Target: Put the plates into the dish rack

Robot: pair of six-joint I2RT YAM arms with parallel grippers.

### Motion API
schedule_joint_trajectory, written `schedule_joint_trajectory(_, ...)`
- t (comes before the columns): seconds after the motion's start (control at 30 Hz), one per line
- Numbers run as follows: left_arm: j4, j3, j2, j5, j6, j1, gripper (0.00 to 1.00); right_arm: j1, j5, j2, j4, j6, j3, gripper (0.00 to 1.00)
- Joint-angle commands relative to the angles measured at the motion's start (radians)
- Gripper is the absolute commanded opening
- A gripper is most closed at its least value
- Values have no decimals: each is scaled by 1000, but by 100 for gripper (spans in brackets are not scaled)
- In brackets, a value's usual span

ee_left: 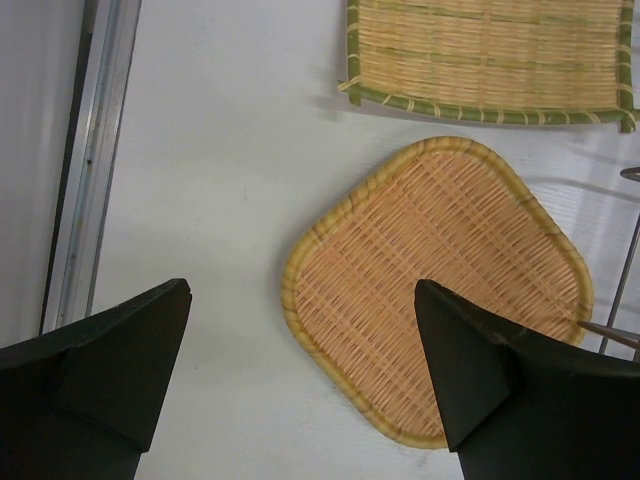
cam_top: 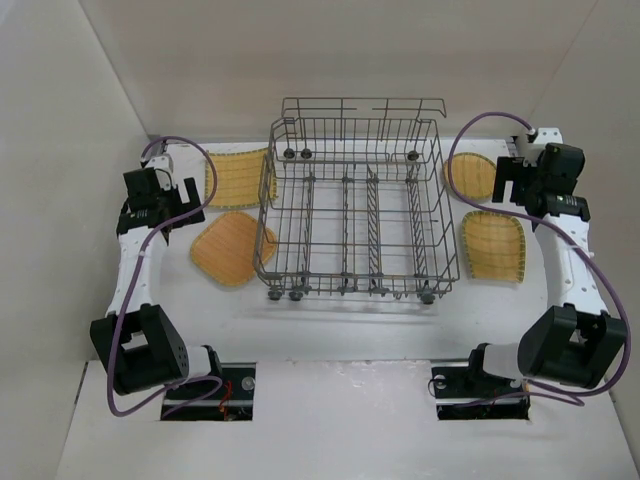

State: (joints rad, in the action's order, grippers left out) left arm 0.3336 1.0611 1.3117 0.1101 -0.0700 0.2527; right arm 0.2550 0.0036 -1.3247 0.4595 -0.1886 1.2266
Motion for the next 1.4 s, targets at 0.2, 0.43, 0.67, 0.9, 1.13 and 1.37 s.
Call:
schedule_joint_trajectory(0.2, -30, 25, -17, -20, -11, -10, 96, 3, -2, 48, -116, -5, 1, 100)
schedule_joint_trajectory(0.43, -30, 36, -9, -36, -11, -28, 97, 39, -82, 52, -217, -2, -16, 100)
schedule_joint_trajectory(0.67, -27, 42, -11, -55, -14, -34, 98, 79, -188, 31, -460, 75, 5, 100)
schedule_joint_trajectory(0.9, -28, 49, -5, -66, -27, -49, 98, 63, -248, -149, -345, 75, 153, 100)
schedule_joint_trajectory(1.13, -30, 53, 8, -70, -36, -63, 99, 151, -451, -491, -15, 231, 509, 100)
schedule_joint_trajectory(1.37, -48, 36, 34, -70, -36, -66, 99, 183, -490, -723, 223, 155, 746, 84)
